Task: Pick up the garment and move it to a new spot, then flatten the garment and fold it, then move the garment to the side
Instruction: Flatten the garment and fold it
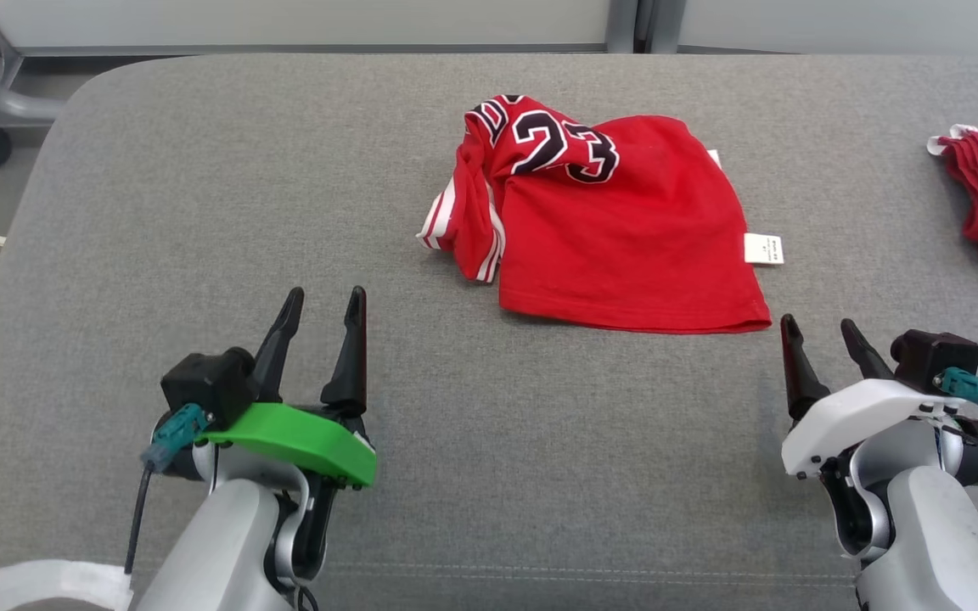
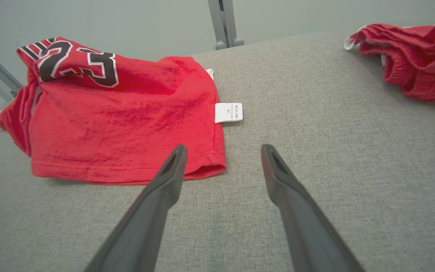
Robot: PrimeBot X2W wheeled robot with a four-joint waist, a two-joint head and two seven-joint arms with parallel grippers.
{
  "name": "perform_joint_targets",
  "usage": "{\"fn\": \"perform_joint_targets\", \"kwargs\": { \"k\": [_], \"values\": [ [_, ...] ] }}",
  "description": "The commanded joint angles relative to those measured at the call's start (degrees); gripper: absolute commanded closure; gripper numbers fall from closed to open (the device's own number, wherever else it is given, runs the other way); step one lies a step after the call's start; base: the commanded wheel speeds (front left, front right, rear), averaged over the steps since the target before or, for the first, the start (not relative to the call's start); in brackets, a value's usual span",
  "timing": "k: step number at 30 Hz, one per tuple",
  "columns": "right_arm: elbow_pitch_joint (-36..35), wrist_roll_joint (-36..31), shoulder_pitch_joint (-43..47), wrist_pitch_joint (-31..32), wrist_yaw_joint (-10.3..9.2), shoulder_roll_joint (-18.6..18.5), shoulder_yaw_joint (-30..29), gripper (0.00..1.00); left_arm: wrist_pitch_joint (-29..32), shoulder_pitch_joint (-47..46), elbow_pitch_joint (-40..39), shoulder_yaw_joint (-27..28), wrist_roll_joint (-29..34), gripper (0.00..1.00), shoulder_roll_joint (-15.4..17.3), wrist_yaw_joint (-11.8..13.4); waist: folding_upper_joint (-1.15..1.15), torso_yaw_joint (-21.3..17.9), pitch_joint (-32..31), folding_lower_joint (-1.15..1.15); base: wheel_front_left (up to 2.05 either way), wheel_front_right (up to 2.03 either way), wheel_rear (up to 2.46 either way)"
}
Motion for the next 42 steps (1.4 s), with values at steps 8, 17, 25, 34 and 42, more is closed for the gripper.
{"fn": "perform_joint_targets", "kwargs": {
  "k": [8,17,25,34,42],
  "values": [
    [10.06,1.91,-6.55,-0.67,-0.02,-1.56,-2.06,0.00,-0.14,5.44,-5.35,2.19,3.43,0.00,-1.65,-0.08,0.00,3.36,1.20,0.00,0.00,0.00,0.00],
    [23.08,2.05,-13.42,-1.46,-0.02,-3.31,-1.64,0.00,-0.14,5.53,-6.11,2.52,4.38,0.00,-3.20,-1.42,0.00,6.70,2.67,0.00,0.00,0.00,0.00],
    [32.02,2.83,-16.76,-5.17,-0.02,-4.36,-0.27,0.21,-0.15,5.76,-7.77,2.94,5.93,0.00,-3.92,-1.75,0.00,7.86,3.32,0.00,0.00,0.00,0.00],
    [35.92,3.68,-20.60,-8.30,-0.02,-7.28,3.44,1.00,-0.15,6.67,-8.77,3.73,7.01,0.00,-4.27,-1.92,0.00,7.87,3.63,0.00,0.00,0.00,0.00],
    [36.13,3.04,-27.04,-8.30,-0.02,-14.20,5.91,1.00,-0.15,7.20,-9.06,3.73,7.49,0.00,-4.50,-2.03,0.00,7.52,4.13,0.00,0.00,0.00,0.00]
  ]
}}
